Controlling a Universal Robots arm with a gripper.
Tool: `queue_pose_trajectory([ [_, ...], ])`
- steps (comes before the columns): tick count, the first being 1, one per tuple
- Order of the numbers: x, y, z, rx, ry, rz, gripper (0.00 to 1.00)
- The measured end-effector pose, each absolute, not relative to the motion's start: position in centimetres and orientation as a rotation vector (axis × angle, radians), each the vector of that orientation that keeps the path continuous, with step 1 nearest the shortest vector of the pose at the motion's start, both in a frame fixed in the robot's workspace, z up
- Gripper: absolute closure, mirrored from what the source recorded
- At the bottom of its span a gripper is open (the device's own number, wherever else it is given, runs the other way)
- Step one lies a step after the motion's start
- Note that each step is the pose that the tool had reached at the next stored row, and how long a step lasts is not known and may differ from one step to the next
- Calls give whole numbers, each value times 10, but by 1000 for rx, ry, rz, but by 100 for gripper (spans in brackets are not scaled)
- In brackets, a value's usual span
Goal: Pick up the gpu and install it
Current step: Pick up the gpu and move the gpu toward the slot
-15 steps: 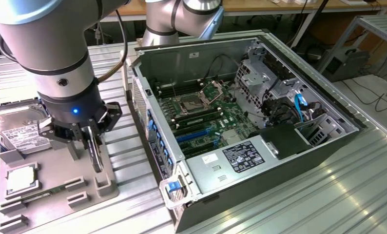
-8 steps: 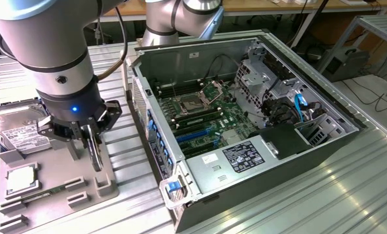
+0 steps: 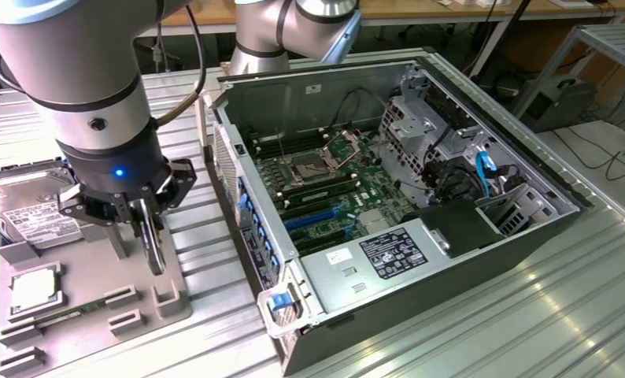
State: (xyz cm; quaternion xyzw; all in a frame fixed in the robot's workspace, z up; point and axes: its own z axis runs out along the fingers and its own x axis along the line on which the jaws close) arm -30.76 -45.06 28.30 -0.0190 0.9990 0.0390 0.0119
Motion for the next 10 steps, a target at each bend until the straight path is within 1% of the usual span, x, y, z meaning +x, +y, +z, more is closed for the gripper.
queue_pose_trajectory([
  [10,-308,-451,288,-59,3115,126,72],
])
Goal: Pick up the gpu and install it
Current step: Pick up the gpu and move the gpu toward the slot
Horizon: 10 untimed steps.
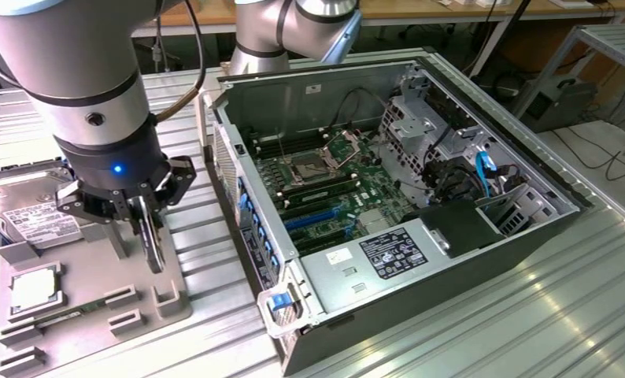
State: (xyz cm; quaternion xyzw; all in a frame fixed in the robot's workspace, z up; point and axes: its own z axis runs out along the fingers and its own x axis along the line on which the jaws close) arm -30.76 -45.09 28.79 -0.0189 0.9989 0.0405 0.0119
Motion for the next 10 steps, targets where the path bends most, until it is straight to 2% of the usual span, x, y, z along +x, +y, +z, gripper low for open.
queue_pose_trajectory([
  [10,-308,-451,292,-59,3115,128,72],
])
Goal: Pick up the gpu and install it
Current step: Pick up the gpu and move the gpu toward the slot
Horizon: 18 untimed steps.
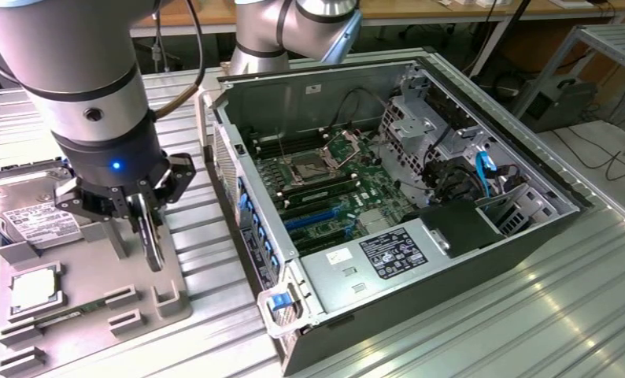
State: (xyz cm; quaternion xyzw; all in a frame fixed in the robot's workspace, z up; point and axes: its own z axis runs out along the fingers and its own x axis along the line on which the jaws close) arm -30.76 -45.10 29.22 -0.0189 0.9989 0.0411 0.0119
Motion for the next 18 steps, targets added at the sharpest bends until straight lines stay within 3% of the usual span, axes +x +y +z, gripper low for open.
queue_pose_trajectory([
  [18,-308,-451,300,-59,3114,129,72],
])
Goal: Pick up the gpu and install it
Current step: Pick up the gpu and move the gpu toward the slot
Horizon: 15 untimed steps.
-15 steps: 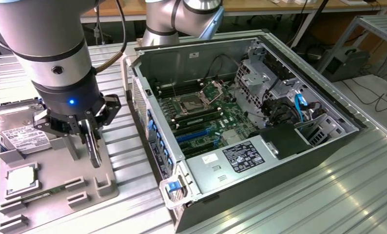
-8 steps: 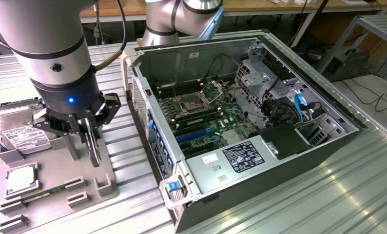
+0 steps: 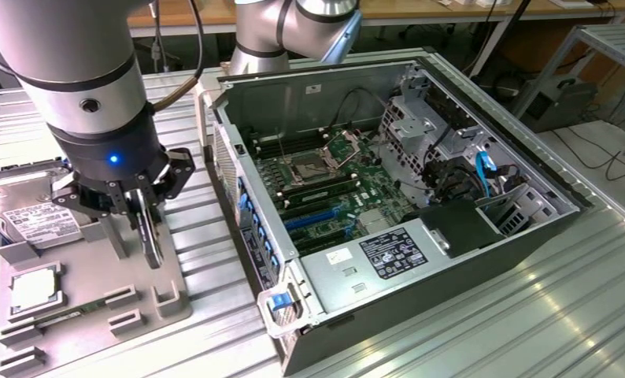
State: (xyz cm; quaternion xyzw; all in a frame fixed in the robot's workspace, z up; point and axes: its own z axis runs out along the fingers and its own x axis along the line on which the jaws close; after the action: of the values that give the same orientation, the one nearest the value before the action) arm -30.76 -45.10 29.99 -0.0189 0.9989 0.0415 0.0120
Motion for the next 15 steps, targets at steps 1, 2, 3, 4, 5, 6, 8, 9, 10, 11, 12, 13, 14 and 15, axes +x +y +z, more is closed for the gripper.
queue_pose_trajectory([
  [1,-308,-451,300,-59,3114,129,72],
  [2,-308,-451,301,-59,3114,129,72],
  [3,-308,-451,301,-59,3114,129,72],
  [4,-308,-451,301,-59,3114,129,72],
  [5,-308,-451,302,-59,3114,129,72],
  [6,-308,-451,302,-59,3114,129,72],
  [8,-308,-451,303,-59,3114,129,72],
  [9,-308,-451,303,-59,3114,129,72],
  [10,-308,-451,304,-59,3114,129,72],
  [11,-308,-451,304,-59,3114,129,72],
  [12,-308,-451,304,-59,3114,129,72],
  [13,-308,-451,306,-59,3114,129,72],
  [14,-308,-451,306,-59,3114,129,72],
  [15,-308,-451,306,-59,3114,129,72],
])
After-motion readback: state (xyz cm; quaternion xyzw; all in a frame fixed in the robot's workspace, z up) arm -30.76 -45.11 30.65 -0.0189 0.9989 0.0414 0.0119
